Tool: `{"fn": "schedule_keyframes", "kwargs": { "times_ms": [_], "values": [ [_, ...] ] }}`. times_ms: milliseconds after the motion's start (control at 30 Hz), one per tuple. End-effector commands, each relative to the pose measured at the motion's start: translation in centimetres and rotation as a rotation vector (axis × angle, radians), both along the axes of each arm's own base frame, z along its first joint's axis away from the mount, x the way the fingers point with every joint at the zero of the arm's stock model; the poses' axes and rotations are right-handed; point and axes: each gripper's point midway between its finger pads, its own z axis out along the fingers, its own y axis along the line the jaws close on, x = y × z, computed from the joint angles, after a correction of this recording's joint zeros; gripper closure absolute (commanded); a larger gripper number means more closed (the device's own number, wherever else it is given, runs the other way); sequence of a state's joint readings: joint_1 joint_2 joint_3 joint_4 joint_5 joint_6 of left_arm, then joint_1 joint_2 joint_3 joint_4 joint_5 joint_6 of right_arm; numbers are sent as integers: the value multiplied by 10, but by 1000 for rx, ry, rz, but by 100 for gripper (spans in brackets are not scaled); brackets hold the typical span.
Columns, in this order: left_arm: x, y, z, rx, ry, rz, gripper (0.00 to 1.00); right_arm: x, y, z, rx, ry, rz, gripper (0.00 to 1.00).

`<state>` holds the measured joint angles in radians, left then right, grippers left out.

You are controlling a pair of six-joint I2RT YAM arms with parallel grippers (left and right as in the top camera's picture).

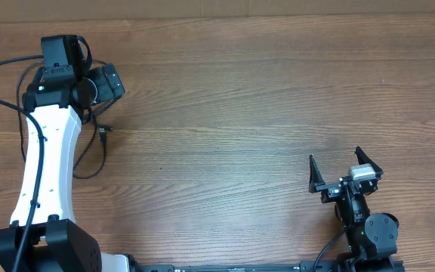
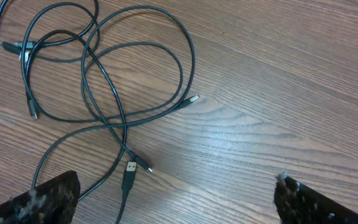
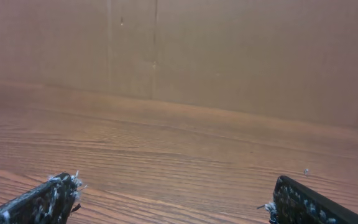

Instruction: Untangle cables

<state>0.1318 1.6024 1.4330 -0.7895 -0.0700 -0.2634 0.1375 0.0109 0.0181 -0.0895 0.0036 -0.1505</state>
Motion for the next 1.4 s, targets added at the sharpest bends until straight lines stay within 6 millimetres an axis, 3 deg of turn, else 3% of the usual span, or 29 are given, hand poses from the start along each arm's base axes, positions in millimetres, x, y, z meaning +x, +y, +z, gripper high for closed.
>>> {"fn": "schedule_keyframes", "kwargs": {
  "times_ms": [0,233,300,333,400,467,600,667,800,933,1100,1233,1367],
  "values": [
    [1,1,6,-10,-17,4,0,0,0,-2,0,-3,2,0],
    [0,0,12,-8,-32,4,0,0,0,-2,0,-3,2,0],
    [-8,-4,42,1,-106,-4,0,0,0,-2,0,-3,2,0],
    [-18,-5,71,11,-183,-4,0,0,0,-2,0,-3,2,0],
    [-31,-6,99,21,-256,-4,0,0,0,-2,0,-3,2,0],
    [-54,-9,140,36,-370,-5,0,0,0,-2,0,-3,2,0],
    [-93,-15,193,58,-530,-6,1,0,0,-2,0,-3,2,0],
    [-101,-16,202,61,-558,-6,1,0,0,-2,0,-3,2,0],
    [-106,-16,207,64,-574,-6,1,0,0,-2,0,-3,2,0],
    [-100,-16,199,60,-545,-6,0,0,0,-2,0,-3,2,0],
    [-102,-16,157,40,-395,-5,0,0,0,-2,0,-3,2,0],
    [-125,-19,142,34,-346,-5,0,0,0,-2,0,-3,2,0],
    [-163,-24,132,35,-362,-5,0,0,0,-2,0,-3,2,0]
  ]
}}
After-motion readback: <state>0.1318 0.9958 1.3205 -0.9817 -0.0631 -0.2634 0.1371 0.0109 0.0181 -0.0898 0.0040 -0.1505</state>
